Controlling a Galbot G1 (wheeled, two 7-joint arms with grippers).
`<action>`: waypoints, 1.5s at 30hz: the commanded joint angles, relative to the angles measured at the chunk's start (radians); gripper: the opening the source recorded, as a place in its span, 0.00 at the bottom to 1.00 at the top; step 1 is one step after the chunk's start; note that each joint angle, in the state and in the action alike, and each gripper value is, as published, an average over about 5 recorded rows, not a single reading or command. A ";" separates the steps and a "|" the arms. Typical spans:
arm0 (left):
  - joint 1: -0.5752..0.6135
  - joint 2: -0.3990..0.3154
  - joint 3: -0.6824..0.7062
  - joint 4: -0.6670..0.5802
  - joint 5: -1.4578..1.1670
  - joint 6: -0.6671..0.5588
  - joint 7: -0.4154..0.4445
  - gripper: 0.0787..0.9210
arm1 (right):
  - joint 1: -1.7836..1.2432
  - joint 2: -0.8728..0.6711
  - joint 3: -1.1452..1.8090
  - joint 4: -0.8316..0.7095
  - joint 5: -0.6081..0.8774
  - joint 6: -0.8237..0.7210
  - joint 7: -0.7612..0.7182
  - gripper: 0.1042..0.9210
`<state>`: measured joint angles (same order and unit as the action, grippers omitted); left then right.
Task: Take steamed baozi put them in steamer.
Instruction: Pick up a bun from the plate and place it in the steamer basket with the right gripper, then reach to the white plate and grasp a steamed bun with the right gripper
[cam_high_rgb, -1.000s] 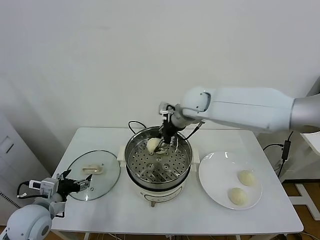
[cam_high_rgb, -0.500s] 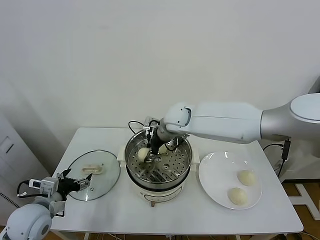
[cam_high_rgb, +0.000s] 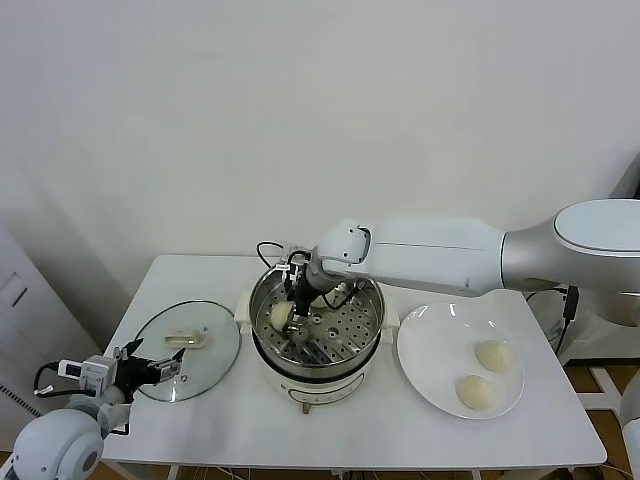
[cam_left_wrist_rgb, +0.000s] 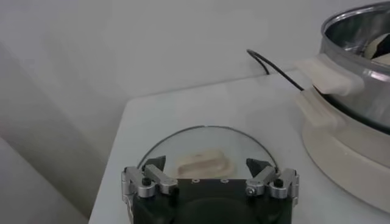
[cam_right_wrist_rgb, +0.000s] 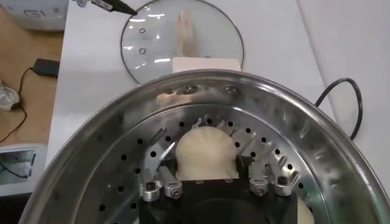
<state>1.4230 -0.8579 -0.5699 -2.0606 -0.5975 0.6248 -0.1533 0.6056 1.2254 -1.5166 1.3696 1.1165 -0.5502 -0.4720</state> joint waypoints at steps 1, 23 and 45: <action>0.002 0.000 -0.003 -0.002 0.000 0.000 0.000 0.88 | 0.061 -0.052 0.001 0.017 -0.003 0.003 -0.057 0.85; 0.028 0.006 -0.026 -0.030 0.002 0.004 -0.002 0.88 | 0.278 -0.717 -0.234 0.107 -0.523 0.345 -0.636 0.88; 0.038 0.002 -0.033 -0.043 0.002 0.007 -0.005 0.88 | -0.213 -0.761 0.128 0.026 -0.880 0.448 -0.671 0.88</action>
<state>1.4610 -0.8562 -0.6037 -2.1033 -0.5956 0.6313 -0.1586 0.5421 0.5007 -1.4922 1.4085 0.3646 -0.1352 -1.1154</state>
